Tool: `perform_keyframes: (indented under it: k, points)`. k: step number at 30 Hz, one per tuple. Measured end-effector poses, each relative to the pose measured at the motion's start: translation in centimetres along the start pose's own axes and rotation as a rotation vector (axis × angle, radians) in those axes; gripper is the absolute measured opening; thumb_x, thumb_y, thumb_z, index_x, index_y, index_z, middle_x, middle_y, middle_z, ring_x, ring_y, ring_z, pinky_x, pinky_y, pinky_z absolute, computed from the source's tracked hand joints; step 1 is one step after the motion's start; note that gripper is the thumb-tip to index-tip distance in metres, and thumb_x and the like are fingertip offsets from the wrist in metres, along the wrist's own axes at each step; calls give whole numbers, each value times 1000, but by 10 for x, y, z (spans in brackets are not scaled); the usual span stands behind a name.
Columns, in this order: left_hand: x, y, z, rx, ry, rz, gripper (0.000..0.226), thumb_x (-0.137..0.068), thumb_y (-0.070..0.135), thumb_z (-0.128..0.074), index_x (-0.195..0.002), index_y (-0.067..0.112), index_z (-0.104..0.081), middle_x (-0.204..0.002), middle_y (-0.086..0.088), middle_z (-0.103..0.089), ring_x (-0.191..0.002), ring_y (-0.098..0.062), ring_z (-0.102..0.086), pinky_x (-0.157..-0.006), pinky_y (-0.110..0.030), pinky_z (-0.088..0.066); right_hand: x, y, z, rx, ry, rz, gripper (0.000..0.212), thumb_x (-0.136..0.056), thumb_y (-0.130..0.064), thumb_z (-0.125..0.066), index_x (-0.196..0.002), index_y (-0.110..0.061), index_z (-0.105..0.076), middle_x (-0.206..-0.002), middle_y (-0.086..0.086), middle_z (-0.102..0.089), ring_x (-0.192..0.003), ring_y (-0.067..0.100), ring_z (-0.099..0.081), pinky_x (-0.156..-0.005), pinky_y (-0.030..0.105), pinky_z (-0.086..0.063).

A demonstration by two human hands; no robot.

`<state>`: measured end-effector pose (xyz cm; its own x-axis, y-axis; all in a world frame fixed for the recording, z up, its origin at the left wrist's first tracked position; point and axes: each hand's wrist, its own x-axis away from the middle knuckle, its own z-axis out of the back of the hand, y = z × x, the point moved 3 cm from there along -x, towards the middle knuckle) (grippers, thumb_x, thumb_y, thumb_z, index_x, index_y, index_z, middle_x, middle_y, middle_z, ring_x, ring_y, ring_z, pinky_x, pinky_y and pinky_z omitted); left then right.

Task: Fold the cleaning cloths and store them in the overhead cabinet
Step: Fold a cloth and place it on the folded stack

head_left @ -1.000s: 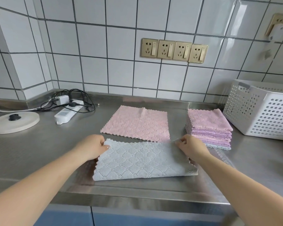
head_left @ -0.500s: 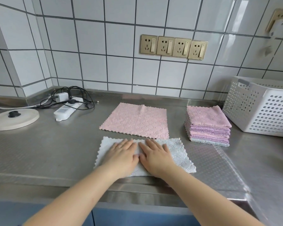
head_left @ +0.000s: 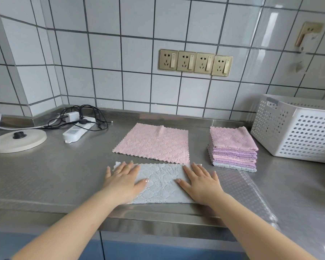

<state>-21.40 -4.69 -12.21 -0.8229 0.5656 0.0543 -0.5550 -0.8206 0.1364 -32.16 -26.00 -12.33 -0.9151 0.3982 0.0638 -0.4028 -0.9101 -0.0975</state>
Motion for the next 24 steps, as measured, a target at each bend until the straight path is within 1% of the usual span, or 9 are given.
perform_keyframes:
  k: [2, 5, 7, 8, 11, 13, 16, 20, 24]
  points:
    - [2, -1, 1, -1, 8, 13, 67, -92, 62, -19, -150, 30, -8, -159, 6, 0, -146, -15, 3, -116, -53, 5, 0, 9, 1, 3, 0, -27, 78, -82, -76, -8, -150, -35, -6, -160, -4, -2, -147, 17, 1, -116, 55, -1]
    - [8, 6, 7, -33, 47, -24, 66, -92, 60, -15, -149, 28, -16, -159, 3, -6, -146, -16, -1, -116, -49, 5, 2, 18, 8, 61, 65, -27, 68, -90, -68, -14, -149, -34, -13, -159, -3, -9, -147, 19, -2, -115, 57, 0]
    - [20, 25, 9, -13, 77, -194, 77, -81, 64, -5, -146, 29, -26, -158, 5, -13, -146, -13, -4, -117, -41, 4, 6, 28, 14, 69, 139, -35, 63, -92, -63, -19, -148, -34, -19, -159, -2, -14, -147, 18, -4, -116, 57, -1]
    - [29, 38, 9, 25, 66, -301, 76, -80, 63, -6, -144, 31, -28, -157, 7, -15, -146, -11, -4, -116, -37, 5, 8, 33, 16, 55, 167, -39, 60, -94, -61, -22, -147, -34, -21, -159, -2, -15, -147, 17, -5, -116, 57, -2]
    - [56, 82, 4, 88, 9, -520, 49, -95, 52, -30, -142, 36, -32, -157, 10, -15, -145, -7, 0, -117, -38, 9, 18, 52, 20, 5, 228, -54, 52, -96, -52, -29, -145, -36, -26, -157, -4, -19, -147, 17, -9, -116, 55, -4]
    - [66, 107, -4, 66, -12, -575, 51, -94, 55, -35, -141, 36, -33, -158, 8, -12, -145, -9, 3, -118, -42, 9, 26, 64, 22, -26, 262, -75, 49, -97, -47, -34, -144, -36, -29, -156, -4, -22, -146, 17, -11, -116, 55, -6]
    - [70, 133, -15, 18, -28, -593, 58, -89, 62, -35, -139, 31, -34, -159, 3, -6, -146, -13, 5, -117, -45, 10, 38, 77, 28, -51, 320, -89, 45, -97, -41, -38, -141, -37, -34, -155, -5, -27, -146, 17, -14, -116, 52, -9]
    - [67, 157, -21, -60, 14, -555, 97, -65, 79, -6, -142, 23, -25, -159, -3, -2, -146, -19, 5, -115, -47, 7, 50, 90, 32, -65, 385, -94, 42, -97, -38, -40, -139, -36, -39, -153, -5, -31, -145, 16, -18, -115, 51, -9]
    - [66, 169, -24, -57, 24, -500, 115, -57, 90, 3, -145, 19, -21, -159, -3, -1, -146, -20, 3, -116, -51, 3, 58, 99, 31, -72, 387, -102, 42, -97, -36, -40, -139, -37, -39, -153, -7, -31, -144, 16, -19, -115, 53, -7]
